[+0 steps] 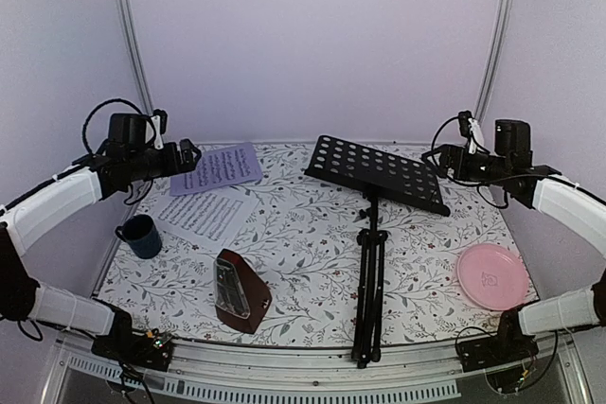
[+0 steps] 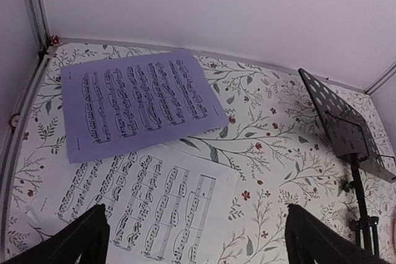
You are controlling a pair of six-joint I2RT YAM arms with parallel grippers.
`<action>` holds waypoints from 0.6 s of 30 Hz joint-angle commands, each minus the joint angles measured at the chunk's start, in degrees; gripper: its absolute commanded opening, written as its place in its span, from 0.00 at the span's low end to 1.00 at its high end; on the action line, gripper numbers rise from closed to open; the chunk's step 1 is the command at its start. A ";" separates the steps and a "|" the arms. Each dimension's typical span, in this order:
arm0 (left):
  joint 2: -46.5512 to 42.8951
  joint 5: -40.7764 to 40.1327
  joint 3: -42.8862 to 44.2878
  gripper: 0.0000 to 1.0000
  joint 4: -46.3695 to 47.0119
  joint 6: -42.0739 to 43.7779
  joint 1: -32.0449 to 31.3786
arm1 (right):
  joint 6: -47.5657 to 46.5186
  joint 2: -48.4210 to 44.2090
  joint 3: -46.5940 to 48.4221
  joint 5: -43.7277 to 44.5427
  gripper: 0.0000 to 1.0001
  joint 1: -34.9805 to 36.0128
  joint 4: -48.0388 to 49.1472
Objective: Set up the instrument practice props
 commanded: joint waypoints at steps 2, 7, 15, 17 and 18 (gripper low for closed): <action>3.92 10.09 -1.64 0.99 5.85 -1.78 -1.05 | -5.79 6.98 6.36 -3.16 0.99 1.02 -1.31; 6.32 20.31 -3.13 0.99 10.58 -2.37 -1.82 | -14.26 13.38 12.42 -7.20 0.99 1.54 -5.21; 7.31 32.74 -4.78 0.99 15.93 -1.47 -4.69 | -28.48 24.30 23.17 -13.22 0.99 1.98 -17.53; 7.20 35.92 -5.51 0.99 17.77 -0.86 -5.72 | -31.09 25.98 24.20 -13.94 0.99 2.12 -19.11; 7.08 36.75 -6.08 0.99 18.85 -0.75 -6.24 | -32.25 26.75 24.64 -14.36 0.99 2.27 -19.99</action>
